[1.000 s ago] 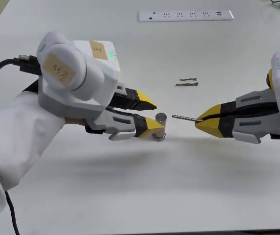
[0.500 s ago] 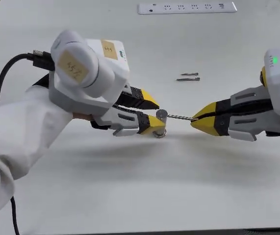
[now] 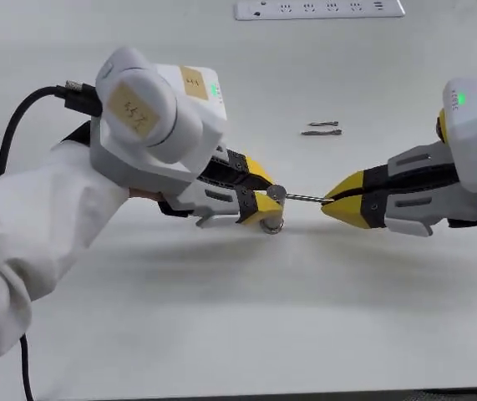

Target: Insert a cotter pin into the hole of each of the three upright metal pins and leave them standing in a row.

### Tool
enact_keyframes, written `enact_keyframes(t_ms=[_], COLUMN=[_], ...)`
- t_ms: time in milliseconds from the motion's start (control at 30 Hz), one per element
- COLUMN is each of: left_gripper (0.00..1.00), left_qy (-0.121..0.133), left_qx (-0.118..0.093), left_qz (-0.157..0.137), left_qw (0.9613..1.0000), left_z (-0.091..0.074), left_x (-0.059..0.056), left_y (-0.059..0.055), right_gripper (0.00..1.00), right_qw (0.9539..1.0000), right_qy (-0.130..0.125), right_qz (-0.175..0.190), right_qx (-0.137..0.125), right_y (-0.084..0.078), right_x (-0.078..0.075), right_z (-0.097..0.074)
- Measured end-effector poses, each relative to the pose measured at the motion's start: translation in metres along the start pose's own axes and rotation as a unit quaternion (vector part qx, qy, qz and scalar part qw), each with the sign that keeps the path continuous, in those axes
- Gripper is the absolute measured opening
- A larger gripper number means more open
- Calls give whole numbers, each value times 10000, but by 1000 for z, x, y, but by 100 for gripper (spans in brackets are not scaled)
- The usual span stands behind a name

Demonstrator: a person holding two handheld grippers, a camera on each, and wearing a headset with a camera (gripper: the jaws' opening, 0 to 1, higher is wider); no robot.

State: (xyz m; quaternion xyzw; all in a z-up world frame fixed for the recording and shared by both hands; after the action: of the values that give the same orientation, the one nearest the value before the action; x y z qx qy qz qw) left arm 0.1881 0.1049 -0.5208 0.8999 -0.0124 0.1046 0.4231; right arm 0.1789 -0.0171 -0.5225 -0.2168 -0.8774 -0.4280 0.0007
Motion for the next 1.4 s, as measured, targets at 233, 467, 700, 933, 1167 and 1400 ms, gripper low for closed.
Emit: enact_keyframes(t_ms=[233,467,700,933,1167,1400], left_gripper=[10,10,10,10,10,10], left_qy=[-7,24,9,14,-7,-23], left_qx=[8,36,61,90,115,144], left_qz=[24,-8,51,55,71,109], left_qw=[10000,10000,10000,9999,9999,9998], left_z=[-1,-2,-2,-3,-3,-3], left_x=[-1,-1,-2,-2,-2,-1], left_y=[0,-1,0,1,1,2], right_gripper=[0,0,0,0,0,0], right_qw=[9999,9997,9993,9982,9962,9948], right_qy=[28,106,212,313,377,433], right_qz=[-102,-209,-282,-468,-738,-865], right_qx=[38,74,115,191,270,311], right_y=[5,7,13,18,21,21], right_x=[-1,1,3,4,5,6], right_z=[4,14,24,30,32,31])
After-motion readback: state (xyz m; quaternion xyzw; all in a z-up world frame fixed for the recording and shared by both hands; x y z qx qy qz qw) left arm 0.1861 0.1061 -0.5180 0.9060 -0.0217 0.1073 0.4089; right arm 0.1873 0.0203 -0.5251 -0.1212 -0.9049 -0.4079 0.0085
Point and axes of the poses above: the centre of the closed fingertips' face, and the gripper's own axes: z roughly forward along the fingers, x roughly to its left, y roughly out of its top, the point moved 6 cm from there along -z, roughly backward along the fingers, and after that the axes turned 13 degrees about z, right-handed, at the moved point
